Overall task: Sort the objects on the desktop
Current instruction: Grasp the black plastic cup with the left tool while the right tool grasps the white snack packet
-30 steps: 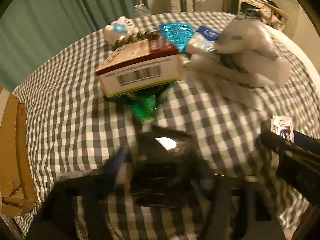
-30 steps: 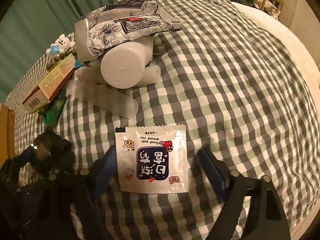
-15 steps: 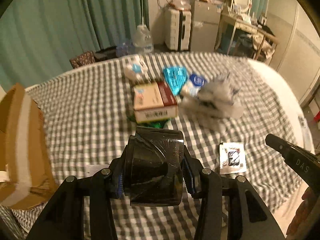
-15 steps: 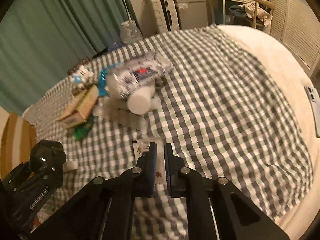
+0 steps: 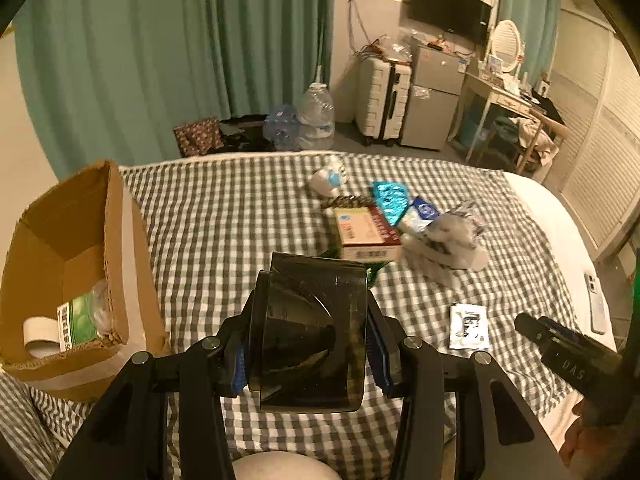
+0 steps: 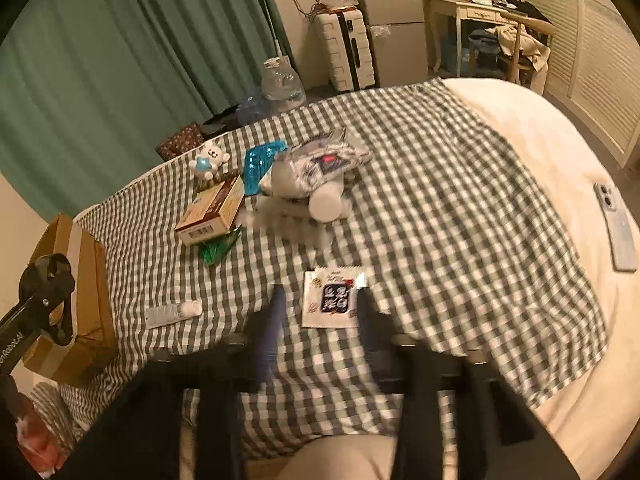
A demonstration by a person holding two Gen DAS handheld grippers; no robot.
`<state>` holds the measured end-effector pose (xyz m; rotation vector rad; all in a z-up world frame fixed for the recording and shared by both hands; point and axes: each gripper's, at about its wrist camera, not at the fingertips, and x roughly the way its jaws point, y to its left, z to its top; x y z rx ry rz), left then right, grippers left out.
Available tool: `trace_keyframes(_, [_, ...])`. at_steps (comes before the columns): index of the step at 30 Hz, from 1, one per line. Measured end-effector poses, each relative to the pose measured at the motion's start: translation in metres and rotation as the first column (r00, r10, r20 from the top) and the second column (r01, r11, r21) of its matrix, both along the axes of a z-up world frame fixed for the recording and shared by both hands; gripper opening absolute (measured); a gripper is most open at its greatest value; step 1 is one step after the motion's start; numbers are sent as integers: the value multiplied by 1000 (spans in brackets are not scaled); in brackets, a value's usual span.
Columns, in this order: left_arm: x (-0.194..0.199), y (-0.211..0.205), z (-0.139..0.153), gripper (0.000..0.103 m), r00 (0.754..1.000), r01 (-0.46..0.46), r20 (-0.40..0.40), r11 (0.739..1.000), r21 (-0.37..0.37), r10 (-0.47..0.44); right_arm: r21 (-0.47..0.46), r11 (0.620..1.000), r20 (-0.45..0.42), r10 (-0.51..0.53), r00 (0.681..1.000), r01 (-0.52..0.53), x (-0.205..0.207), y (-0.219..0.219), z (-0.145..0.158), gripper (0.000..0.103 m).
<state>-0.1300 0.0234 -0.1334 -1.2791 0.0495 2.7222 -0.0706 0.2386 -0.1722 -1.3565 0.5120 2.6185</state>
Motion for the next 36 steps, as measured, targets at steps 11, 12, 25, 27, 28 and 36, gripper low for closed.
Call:
trace_keyframes(11, [-59,20,-86,48,990,-6,142,1000,-14,8,-11,1000,165,22,986,-20,-51,6,-85,57])
trace_keyframes(12, [-62,22,-93,48,987,-8,163,1000,-15,10,-23,1000,195,13,981,-9,-56,9,-93,57])
trace_keyframes(25, [-58,-28,-100,84,963,-22,268,1000,-6,22,62,995,308,58,950,-81,-80,-9,-116,80])
trace_keyframes(27, [-52,-35,-102,84,953,-8,302,1000,-25,15,65,995,317,56,947,-80,-81,-9,-117,80])
trace_keyframes(28, [-49,-36,-105,84,945,-1,326,999,-38,13,63,995,319,54,946,-78,-80,-8,-117,79])
trace_keyframes(36, [-33,-26,-136,84,917,67,397,996,-51,-41,22,999,275,18,961,-25,-62,1,-108,48])
